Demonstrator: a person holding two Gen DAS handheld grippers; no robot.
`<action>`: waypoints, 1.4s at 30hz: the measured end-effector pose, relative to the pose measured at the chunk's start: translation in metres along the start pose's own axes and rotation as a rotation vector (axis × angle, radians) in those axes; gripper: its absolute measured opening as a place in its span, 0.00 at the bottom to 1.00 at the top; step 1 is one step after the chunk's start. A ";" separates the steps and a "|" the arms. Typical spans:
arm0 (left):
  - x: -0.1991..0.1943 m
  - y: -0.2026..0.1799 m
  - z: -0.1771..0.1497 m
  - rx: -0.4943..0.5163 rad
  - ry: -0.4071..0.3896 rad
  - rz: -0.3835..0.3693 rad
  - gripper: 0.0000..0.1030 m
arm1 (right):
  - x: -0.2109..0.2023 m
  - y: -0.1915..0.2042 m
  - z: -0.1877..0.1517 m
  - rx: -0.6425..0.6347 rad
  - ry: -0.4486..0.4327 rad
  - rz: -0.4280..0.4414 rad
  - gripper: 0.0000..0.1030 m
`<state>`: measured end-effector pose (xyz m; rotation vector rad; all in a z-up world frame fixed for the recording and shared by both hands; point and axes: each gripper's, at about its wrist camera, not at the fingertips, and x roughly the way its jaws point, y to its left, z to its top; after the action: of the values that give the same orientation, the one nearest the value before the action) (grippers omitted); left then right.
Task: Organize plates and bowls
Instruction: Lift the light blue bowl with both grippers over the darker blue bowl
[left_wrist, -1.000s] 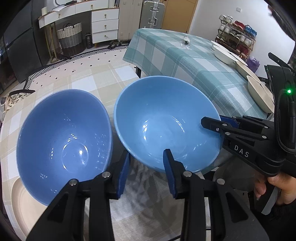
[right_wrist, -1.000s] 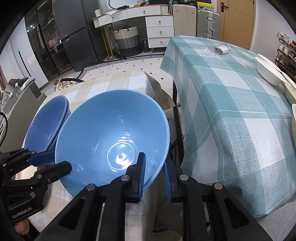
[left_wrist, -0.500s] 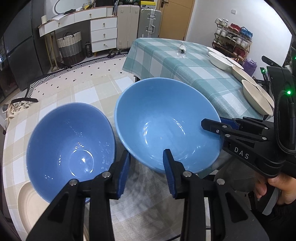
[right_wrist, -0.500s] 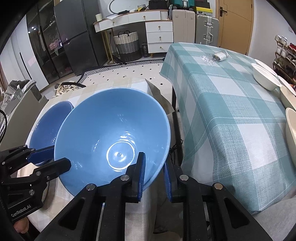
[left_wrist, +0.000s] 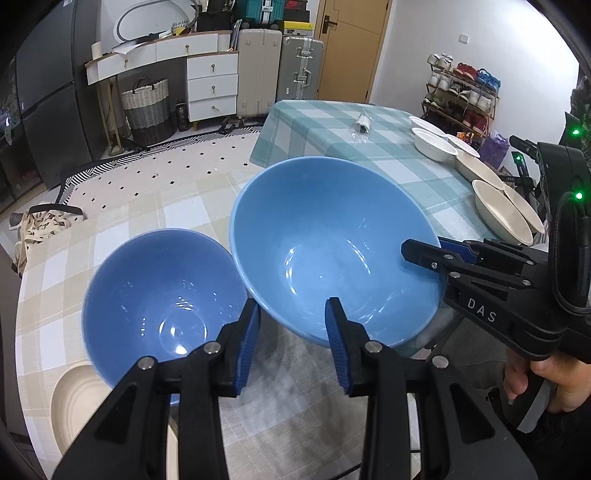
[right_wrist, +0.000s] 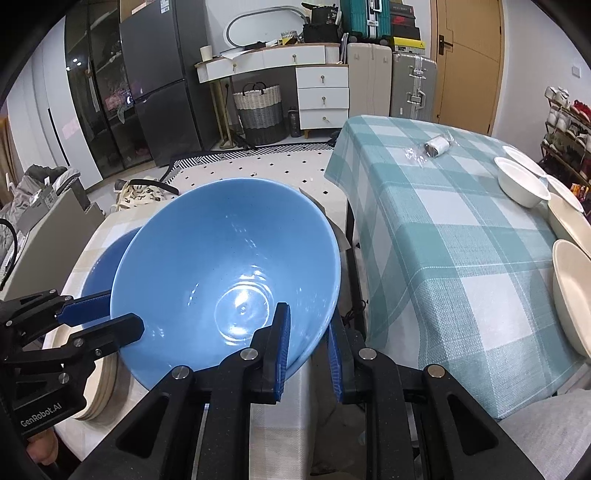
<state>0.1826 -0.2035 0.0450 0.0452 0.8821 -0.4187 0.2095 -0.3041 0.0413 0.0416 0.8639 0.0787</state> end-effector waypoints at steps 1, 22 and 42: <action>-0.002 0.000 0.000 0.000 -0.004 0.000 0.34 | -0.002 0.001 0.000 0.000 -0.004 0.001 0.18; -0.053 0.023 0.000 -0.028 -0.100 0.014 0.34 | -0.054 0.044 0.010 -0.050 -0.109 0.016 0.19; -0.074 0.069 -0.014 -0.091 -0.127 0.086 0.34 | -0.051 0.102 0.019 -0.123 -0.142 0.101 0.20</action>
<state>0.1569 -0.1120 0.0831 -0.0273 0.7699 -0.2973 0.1862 -0.2068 0.0992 -0.0242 0.7130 0.2205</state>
